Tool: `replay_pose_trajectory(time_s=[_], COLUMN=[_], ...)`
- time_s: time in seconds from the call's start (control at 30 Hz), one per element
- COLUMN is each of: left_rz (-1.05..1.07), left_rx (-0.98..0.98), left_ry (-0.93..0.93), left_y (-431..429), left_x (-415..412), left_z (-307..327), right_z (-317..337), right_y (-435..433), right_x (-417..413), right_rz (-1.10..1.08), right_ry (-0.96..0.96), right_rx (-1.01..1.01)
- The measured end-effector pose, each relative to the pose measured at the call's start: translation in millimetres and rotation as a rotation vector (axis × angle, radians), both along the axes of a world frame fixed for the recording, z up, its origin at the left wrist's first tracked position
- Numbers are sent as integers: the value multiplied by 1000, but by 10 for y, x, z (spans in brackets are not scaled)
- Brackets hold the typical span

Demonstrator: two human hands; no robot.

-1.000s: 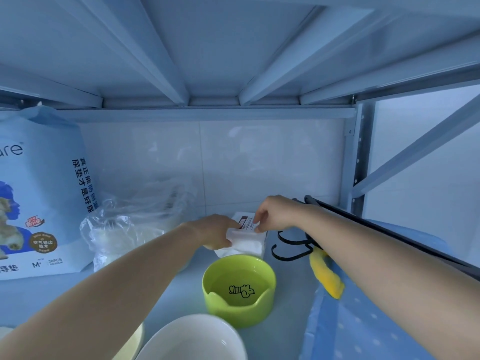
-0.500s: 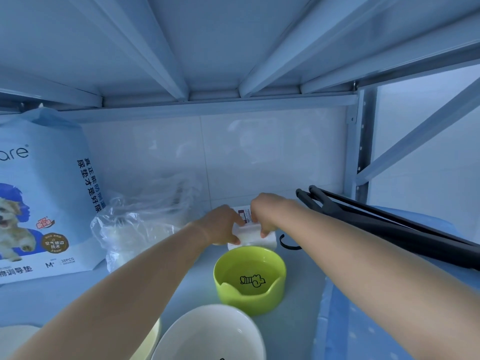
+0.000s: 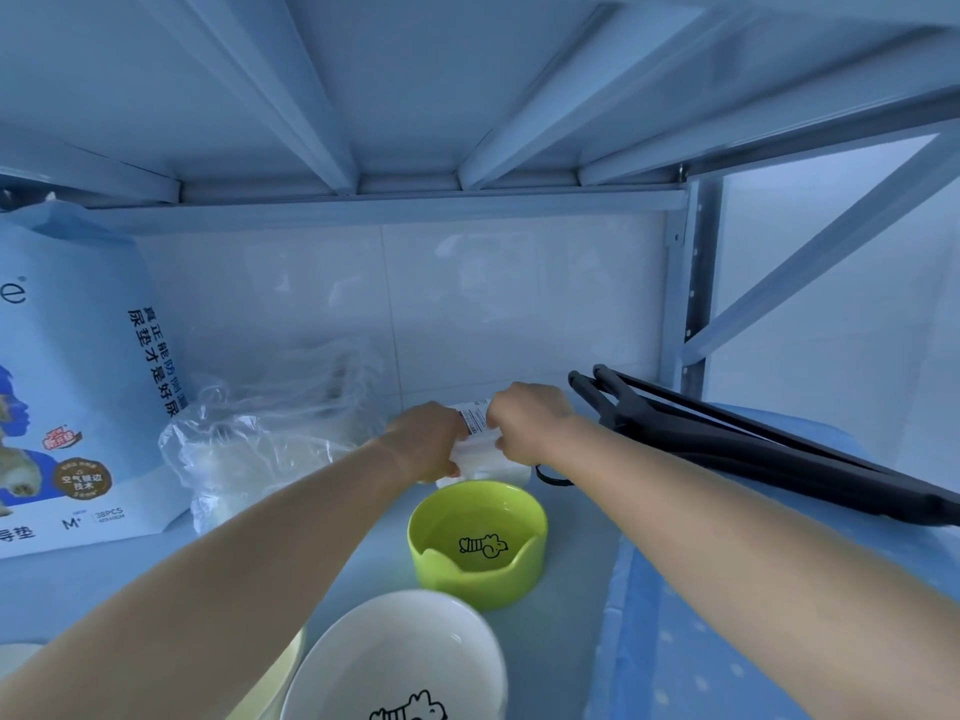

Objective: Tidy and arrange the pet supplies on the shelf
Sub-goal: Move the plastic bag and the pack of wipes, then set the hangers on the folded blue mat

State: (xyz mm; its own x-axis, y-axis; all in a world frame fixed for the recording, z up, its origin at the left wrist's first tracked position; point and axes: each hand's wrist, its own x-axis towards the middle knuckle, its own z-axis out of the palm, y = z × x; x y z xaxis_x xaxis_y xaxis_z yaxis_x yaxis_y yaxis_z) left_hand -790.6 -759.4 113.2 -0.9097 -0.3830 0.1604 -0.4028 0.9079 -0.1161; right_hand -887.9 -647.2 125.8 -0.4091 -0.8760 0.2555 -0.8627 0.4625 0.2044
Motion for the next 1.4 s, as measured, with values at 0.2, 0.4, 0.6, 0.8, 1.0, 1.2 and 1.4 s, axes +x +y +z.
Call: replay_pose_trajectory(time_s=[0.2,0.4,0.6,0.8,1.0,1.2,1.4], left_rz=[-44,-116,-230,-321,-481,-495,-406], left_rx=[53,198,296,295,361,312,276], left_ry=[159,201,213,175,72,-45,-12], left_y=[128,450,927,1446,1824,2160,2281], left_x=[135,156,185,242,365,559,627], left_z=[284,298,278,250,-6,-468,-579], right_z=[235,190,91,-19,-240,-634,-740], right_y=[508,1184,1914,2398,2619,2707,2784], right_x=[-89,-264,-414,-448,-7,400,492], right_rz=[-15,-37,-32,-76,-108,-371,-356], right_ry=[-114,-184,-319,-353,-341,-500,-465], right_rx=[-163,-260,-390,-378,-296,3,40])
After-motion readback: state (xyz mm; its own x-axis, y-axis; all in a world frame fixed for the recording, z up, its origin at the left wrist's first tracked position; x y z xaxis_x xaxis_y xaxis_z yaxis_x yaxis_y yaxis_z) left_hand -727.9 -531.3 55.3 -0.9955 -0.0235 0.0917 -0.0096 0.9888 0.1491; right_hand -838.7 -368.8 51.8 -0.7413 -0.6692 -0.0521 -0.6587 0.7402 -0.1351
